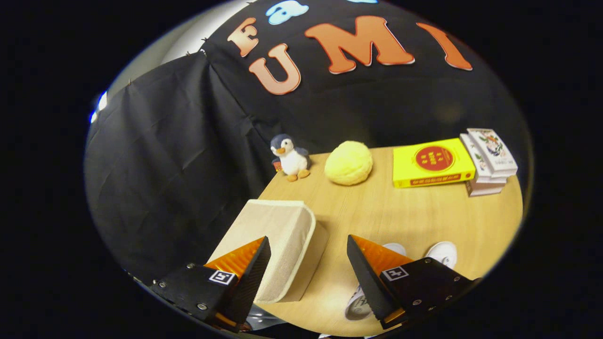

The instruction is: Open the storage box then place both shoes into the box .Put the left shoe in first, then the right shoe, with the right side of both shoes facing outward in a uniform manner.

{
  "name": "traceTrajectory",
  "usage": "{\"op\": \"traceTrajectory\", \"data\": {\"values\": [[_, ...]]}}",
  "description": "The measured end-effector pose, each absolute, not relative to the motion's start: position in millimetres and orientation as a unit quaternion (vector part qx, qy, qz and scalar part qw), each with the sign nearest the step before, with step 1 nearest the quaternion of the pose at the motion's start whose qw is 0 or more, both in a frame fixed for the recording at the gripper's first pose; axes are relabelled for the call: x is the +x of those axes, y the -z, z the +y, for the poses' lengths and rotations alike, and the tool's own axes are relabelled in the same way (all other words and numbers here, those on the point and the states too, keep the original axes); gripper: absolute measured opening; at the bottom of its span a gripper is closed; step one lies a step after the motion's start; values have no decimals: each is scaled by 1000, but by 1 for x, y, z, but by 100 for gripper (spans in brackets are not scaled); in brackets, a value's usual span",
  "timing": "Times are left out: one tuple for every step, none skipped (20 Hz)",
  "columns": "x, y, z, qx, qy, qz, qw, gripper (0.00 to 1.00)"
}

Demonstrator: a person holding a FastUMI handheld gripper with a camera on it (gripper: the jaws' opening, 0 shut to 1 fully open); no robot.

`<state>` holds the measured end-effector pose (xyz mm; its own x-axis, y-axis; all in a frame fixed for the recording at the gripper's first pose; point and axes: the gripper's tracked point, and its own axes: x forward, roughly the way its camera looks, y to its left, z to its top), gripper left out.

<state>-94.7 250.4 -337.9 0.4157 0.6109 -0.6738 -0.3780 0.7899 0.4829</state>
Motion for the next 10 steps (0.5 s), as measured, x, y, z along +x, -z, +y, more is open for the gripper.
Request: {"op": "traceTrajectory", "data": {"values": [[-103, 351, 259, 147, -304, 477, 812, 97], [-110, 361, 267, 165, -310, 498, 793, 97], [-118, 367, 274, 179, -313, 514, 778, 97], [-124, 374, 279, 189, -314, 529, 765, 97], [-127, 382, 287, 198, -316, 540, 754, 97], [-130, 391, 293, 202, -317, 549, 747, 97], [-133, 397, 299, 204, -321, 554, 740, 97], [-133, 402, 305, 208, -324, 559, 734, 97], [-136, 403, 310, 215, -329, 561, 728, 97], [-138, 407, 314, 224, -331, 568, 720, 97]]}}
